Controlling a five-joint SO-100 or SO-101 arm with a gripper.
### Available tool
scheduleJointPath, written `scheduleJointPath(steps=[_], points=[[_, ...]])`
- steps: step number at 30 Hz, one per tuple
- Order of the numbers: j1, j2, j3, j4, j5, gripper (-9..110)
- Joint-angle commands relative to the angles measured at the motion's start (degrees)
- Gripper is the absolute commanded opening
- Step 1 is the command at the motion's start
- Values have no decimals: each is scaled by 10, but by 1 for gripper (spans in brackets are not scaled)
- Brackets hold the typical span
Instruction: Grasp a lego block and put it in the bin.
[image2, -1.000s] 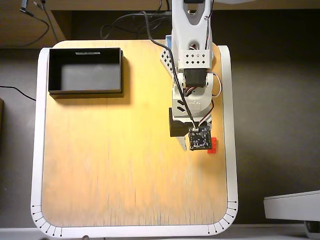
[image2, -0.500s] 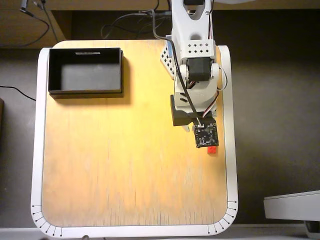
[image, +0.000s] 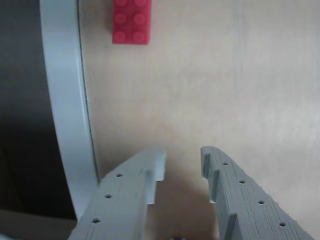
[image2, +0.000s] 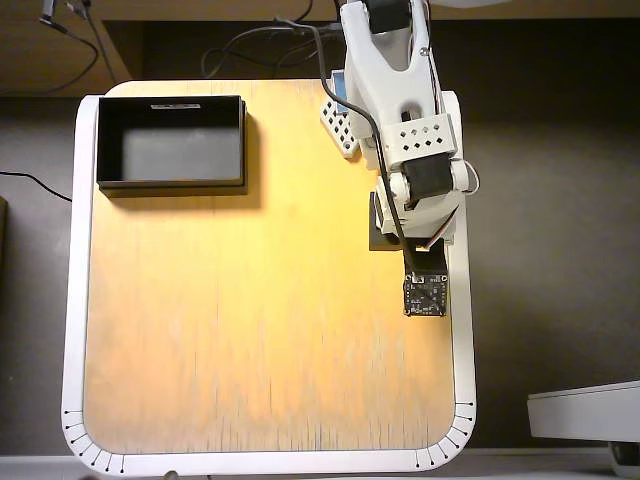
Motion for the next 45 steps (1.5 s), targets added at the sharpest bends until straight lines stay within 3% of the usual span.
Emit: scheduleJointPath(steps=[1, 8, 17, 45], points=[[-11, 2, -83, -26, -25, 12], [-4, -10, -97, -98, -25, 18], [33, -88, -97, -104, -11, 25], [19, -233, -97, -193, -34, 25]])
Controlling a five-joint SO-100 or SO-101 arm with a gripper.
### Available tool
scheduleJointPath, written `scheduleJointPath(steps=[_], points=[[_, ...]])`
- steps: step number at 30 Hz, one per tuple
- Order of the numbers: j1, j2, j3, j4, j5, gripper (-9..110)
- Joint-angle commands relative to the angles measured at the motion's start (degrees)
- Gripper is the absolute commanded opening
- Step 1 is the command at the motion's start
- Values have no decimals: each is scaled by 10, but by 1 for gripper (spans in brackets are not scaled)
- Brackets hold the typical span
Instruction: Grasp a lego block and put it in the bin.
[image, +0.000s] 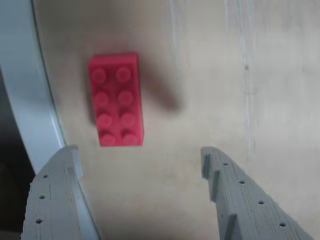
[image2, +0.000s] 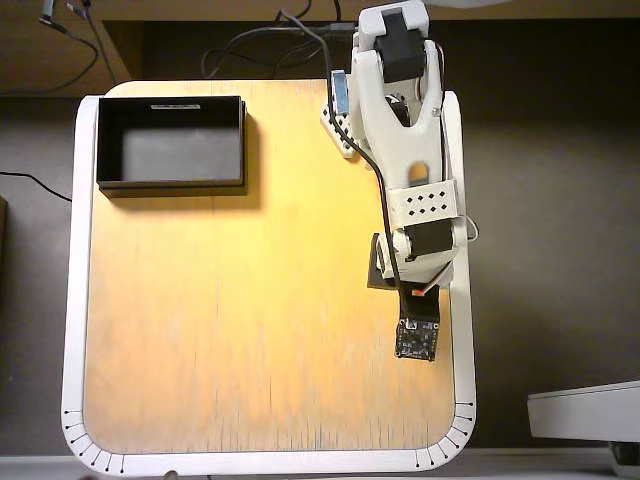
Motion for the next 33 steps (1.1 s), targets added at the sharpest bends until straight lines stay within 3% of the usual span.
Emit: scheduleJointPath(steps=[1, 33], points=[[-8, -3, -71, -22, -5, 25], [-25, -66, -71, -110, 3, 22]])
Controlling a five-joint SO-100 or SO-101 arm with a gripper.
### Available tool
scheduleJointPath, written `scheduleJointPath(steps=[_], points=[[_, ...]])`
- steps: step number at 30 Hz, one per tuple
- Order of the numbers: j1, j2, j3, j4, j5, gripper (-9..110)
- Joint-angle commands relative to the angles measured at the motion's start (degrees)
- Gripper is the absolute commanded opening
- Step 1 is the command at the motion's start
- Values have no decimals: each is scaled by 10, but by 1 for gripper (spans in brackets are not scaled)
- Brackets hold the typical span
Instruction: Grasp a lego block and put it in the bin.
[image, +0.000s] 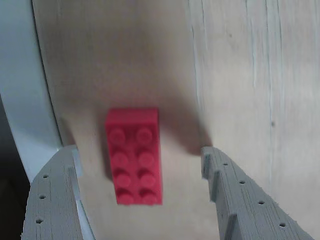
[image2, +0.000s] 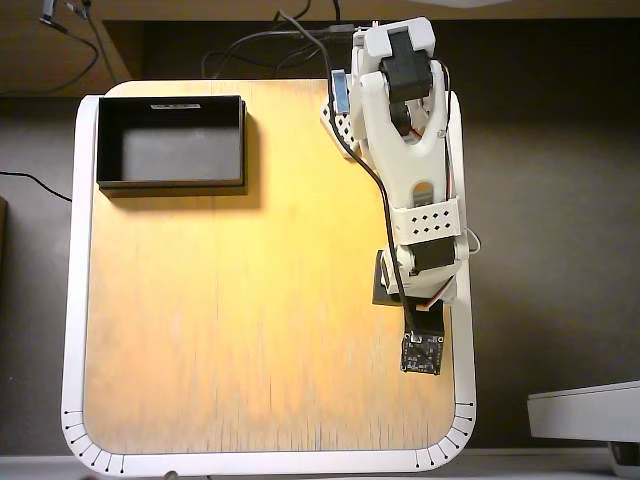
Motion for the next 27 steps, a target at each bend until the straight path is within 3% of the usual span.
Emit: scheduleJointPath(steps=[1, 12, 27], points=[[-10, 5, -64, -11, 2, 21], [-8, 4, -64, -4, -7, 7], [11, 21, -64, 27, -6, 0]])
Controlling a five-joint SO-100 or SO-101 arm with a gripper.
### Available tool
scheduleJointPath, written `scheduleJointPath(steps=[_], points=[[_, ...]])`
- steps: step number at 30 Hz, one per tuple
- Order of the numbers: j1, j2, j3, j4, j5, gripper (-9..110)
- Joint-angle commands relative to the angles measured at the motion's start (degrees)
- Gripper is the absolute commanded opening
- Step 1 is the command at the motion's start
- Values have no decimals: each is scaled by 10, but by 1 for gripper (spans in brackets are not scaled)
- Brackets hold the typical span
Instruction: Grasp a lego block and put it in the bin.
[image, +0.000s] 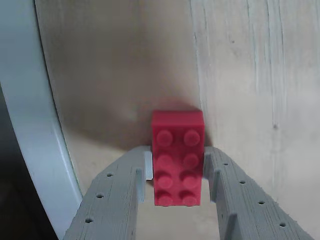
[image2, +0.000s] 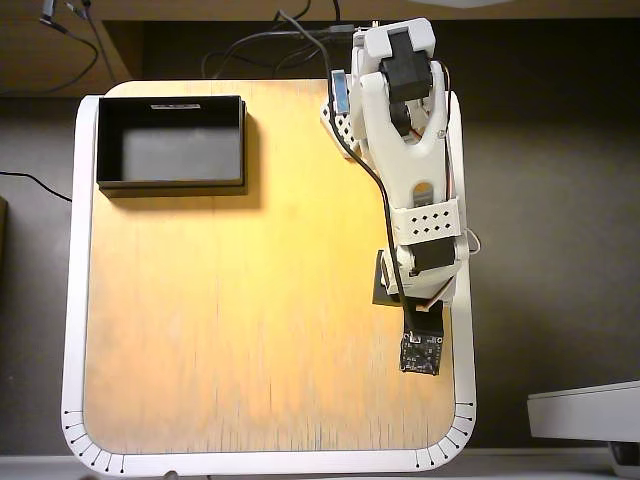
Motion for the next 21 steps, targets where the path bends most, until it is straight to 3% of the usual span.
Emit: scheduleJointPath(steps=[1, 14, 21], points=[[13, 31, -62, 22, 6, 0], [60, 211, -67, 104, 47, 0], [168, 314, -94, 169, 93, 0]])
